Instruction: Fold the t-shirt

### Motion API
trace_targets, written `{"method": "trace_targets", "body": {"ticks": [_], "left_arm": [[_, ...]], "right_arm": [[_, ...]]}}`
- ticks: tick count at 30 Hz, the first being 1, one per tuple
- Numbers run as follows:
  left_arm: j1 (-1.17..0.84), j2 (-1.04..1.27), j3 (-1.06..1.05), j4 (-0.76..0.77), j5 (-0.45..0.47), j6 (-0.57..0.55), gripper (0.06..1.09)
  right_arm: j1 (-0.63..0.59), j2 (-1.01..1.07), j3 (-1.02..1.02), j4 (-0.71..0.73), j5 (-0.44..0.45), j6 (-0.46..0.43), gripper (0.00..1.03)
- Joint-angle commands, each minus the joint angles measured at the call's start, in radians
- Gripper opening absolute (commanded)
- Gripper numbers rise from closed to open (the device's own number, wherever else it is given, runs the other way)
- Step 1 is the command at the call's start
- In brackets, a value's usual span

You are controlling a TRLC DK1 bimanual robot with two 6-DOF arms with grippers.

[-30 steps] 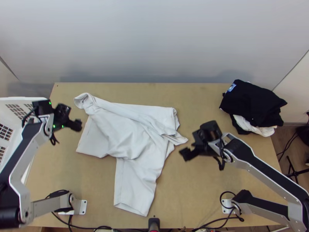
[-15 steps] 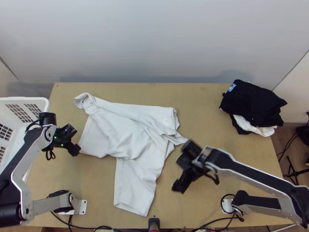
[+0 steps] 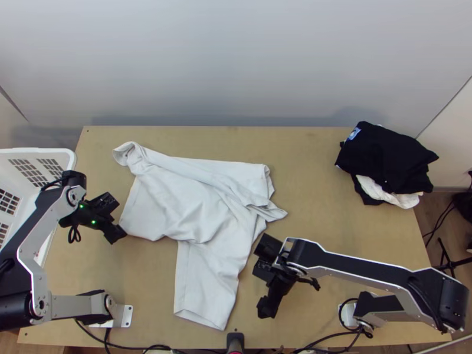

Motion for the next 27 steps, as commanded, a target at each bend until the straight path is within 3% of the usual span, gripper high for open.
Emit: {"method": "trace_targets", "body": {"ticks": [1,4,8,12,14,21,27], "left_arm": [[-0.005,0.011,0.045,-0.063,0.112,-0.046,1.04],[-0.009,0.011,0.048,-0.063,0.169,-0.077,1.03],[-0.036,0.006,-0.014,-0.07,0.202,-0.067,0.84],[-0.034,-0.001,-0.039,-0.029,0.199,-0.075,0.87],[-0.017,0.0,-0.018,-0.029,0.198,-0.075,0.97],[0.035,0.002,0.071,-0.044,0.162,-0.06,0.98],[0.041,0.0,0.016,-0.052,0.049,0.008,0.98]], "right_arm": [[0.017,0.042,0.017,0.024,-0.018,-0.01,0.96],[0.017,0.073,0.045,0.043,-0.023,-0.003,0.96],[0.016,0.105,0.091,0.047,-0.021,0.0,0.96],[0.011,0.099,0.129,0.024,-0.023,0.001,0.96],[0.013,0.091,0.128,0.023,-0.023,0.001,0.96],[0.016,0.081,0.123,0.006,-0.023,0.012,0.96],[0.017,0.082,0.128,0.006,-0.023,0.02,0.96]]}}
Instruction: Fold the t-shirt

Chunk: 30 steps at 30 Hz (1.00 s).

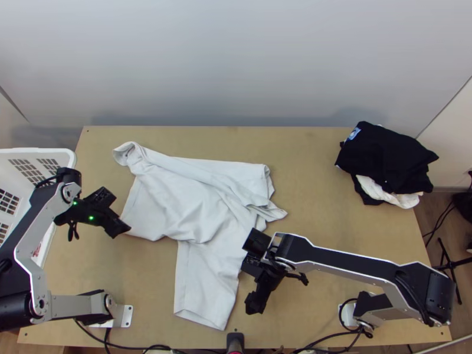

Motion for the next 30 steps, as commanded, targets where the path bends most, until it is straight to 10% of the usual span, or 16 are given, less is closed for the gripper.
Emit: {"method": "trace_targets", "body": {"ticks": [1,14,24,30], "left_arm": [[0.009,0.0,-0.041,-0.008,-0.097,0.056,0.98],[-0.027,0.015,-0.092,0.026,-0.063,0.022,0.94],[-0.021,0.028,-0.153,0.033,0.015,0.071,0.15],[-0.004,0.023,-0.107,0.035,0.017,0.022,0.1]], "right_arm": [[0.003,0.0,0.011,-0.003,0.001,0.008,0.96],[0.001,0.007,0.028,-0.003,0.002,0.028,0.96],[0.001,-0.013,0.037,-0.005,0.001,0.06,0.96],[0.006,-0.021,0.034,-0.011,0.001,0.066,0.96]]}}
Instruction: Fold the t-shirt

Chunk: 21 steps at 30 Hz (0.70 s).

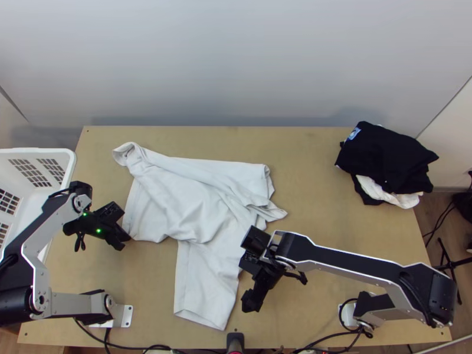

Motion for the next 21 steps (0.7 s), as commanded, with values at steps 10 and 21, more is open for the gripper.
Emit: {"method": "trace_targets", "body": {"ticks": [10,21], "left_arm": [[0.025,0.0,0.1,0.051,0.024,-0.126,0.1],[0.025,-0.051,0.054,0.093,0.025,-0.149,0.1]], "right_arm": [[0.076,0.06,-0.007,0.05,-0.07,0.058,0.96],[0.118,0.201,0.079,0.194,-0.087,0.31,0.97]]}}
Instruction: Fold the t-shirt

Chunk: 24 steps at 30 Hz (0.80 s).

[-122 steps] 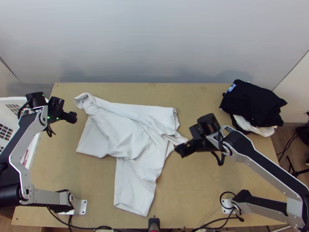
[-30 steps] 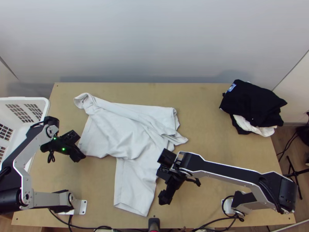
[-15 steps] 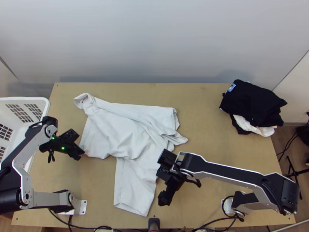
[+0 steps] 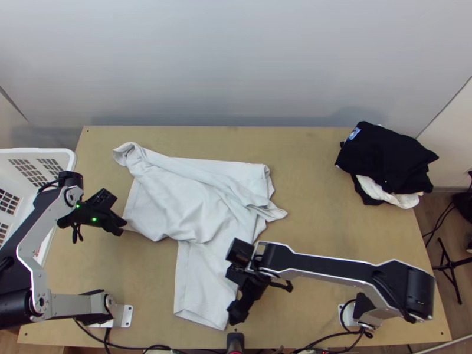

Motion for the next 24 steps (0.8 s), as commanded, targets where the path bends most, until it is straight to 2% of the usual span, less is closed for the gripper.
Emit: {"method": "trace_targets", "body": {"ticks": [1,7,13,18,22,23,24], "left_arm": [[0.0,-0.04,-0.039,0.047,0.003,-0.02,0.1],[-0.007,-0.052,-0.056,0.068,0.006,-0.031,0.1],[-0.018,-0.043,-0.049,0.099,0.006,-0.04,0.1],[-0.037,-0.036,-0.052,0.13,0.006,-0.064,0.1],[-0.041,-0.028,-0.065,0.14,0.006,-0.07,0.1],[-0.041,-0.028,-0.068,0.144,0.006,-0.072,0.1],[-0.041,-0.028,-0.071,0.151,0.006,-0.073,0.1]], "right_arm": [[0.013,0.091,0.045,0.062,-0.011,0.186,0.98],[0.047,0.123,0.062,0.062,-0.008,0.195,0.98],[0.053,0.148,0.079,0.089,0.034,0.224,0.98],[0.067,0.177,0.137,0.071,0.032,0.221,0.94],[0.094,0.197,0.18,0.06,0.034,0.191,0.76],[0.099,0.201,0.194,0.054,0.037,0.178,0.65],[0.104,0.207,0.206,0.052,0.051,0.161,0.47]]}}
